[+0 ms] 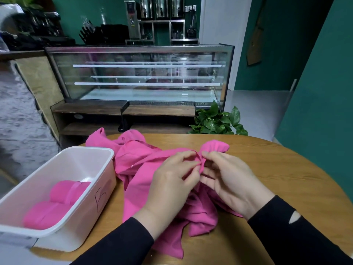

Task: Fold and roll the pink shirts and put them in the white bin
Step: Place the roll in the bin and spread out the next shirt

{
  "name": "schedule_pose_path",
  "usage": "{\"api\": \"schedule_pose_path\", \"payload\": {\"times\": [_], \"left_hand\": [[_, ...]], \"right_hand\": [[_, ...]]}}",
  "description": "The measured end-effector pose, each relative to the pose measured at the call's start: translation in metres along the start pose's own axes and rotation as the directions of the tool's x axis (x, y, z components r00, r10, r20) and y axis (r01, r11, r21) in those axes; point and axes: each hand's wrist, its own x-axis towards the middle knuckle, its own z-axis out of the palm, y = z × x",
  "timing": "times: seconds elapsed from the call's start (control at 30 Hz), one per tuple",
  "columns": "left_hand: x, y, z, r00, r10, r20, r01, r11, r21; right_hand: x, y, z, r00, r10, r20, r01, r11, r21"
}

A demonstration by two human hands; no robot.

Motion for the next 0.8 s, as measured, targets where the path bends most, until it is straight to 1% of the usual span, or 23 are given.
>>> {"api": "schedule_pose_path", "payload": {"times": [0.07,0.13,0.23,0.3,0.33,0.37,0.4,0.43,0.47,0.5,0.57,0.6,0.63,0.7,0.77,0.8], "left_hand": [[-0.002,0.001,0.005,0.998,0.065,0.006,-0.065,0.998,0.026],[-0.001,0.000,0.008,0.998,0.067,0.015,-0.067,0.998,0.012],[-0.004,-0.001,0.007,0.988,0.112,0.103,-0.110,0.994,-0.022],[-0.009,0.000,0.005,0.978,0.139,0.156,-0.126,0.988,-0.089],[-0.011,0.000,0.003,0.978,0.132,0.161,-0.112,0.986,-0.126],[-0.012,-0.001,0.001,0.981,0.116,0.157,-0.092,0.984,-0.154],[-0.012,-0.003,0.000,0.984,0.106,0.145,-0.085,0.985,-0.148],[-0.011,-0.006,-0.001,0.984,0.113,0.137,-0.101,0.990,-0.094],[-0.009,-0.011,-0.002,0.982,0.122,0.146,-0.123,0.992,-0.002],[-0.006,-0.017,-0.003,0.977,0.117,0.177,-0.135,0.986,0.098],[0.000,-0.035,-0.005,0.959,0.065,0.276,-0.137,0.958,0.250],[0.003,-0.045,-0.008,0.940,0.035,0.340,-0.143,0.944,0.298],[0.006,-0.053,-0.011,0.912,0.013,0.409,-0.165,0.927,0.338],[0.012,-0.068,-0.019,0.856,-0.013,0.517,-0.213,0.901,0.377],[0.023,-0.078,-0.029,0.798,-0.050,0.601,-0.231,0.895,0.381],[0.029,-0.081,-0.035,0.758,-0.063,0.649,-0.249,0.892,0.378]], "right_hand": [[-0.002,0.003,0.000,0.998,-0.002,0.065,0.003,1.000,-0.005],[-0.005,0.007,-0.001,0.995,-0.017,0.097,0.017,1.000,0.002],[-0.007,0.011,-0.006,0.998,-0.050,0.033,0.050,0.999,0.021],[-0.007,0.010,-0.013,0.998,-0.057,-0.020,0.057,0.998,0.007],[-0.006,0.010,-0.017,0.998,-0.063,-0.030,0.062,0.998,-0.031],[-0.008,0.009,-0.019,0.996,-0.079,-0.038,0.075,0.991,-0.114],[-0.010,0.007,-0.022,0.993,-0.111,-0.050,0.095,0.963,-0.251],[-0.012,0.005,-0.027,0.986,-0.155,-0.058,0.119,0.906,-0.406],[-0.014,0.001,-0.032,0.977,-0.205,-0.055,0.144,0.829,-0.540],[-0.014,-0.005,-0.038,0.967,-0.252,-0.036,0.172,0.751,-0.637],[-0.015,-0.019,-0.050,0.950,-0.309,0.037,0.227,0.604,-0.764],[-0.017,-0.027,-0.054,0.948,-0.309,0.074,0.241,0.547,-0.801],[-0.019,-0.034,-0.059,0.952,-0.288,0.108,0.246,0.503,-0.829],[-0.024,-0.048,-0.069,0.965,-0.178,0.195,0.250,0.376,-0.893],[-0.028,-0.060,-0.080,0.964,-0.035,0.262,0.264,0.190,-0.946],[-0.030,-0.066,-0.084,0.963,0.027,0.270,0.266,0.102,-0.959]]}}
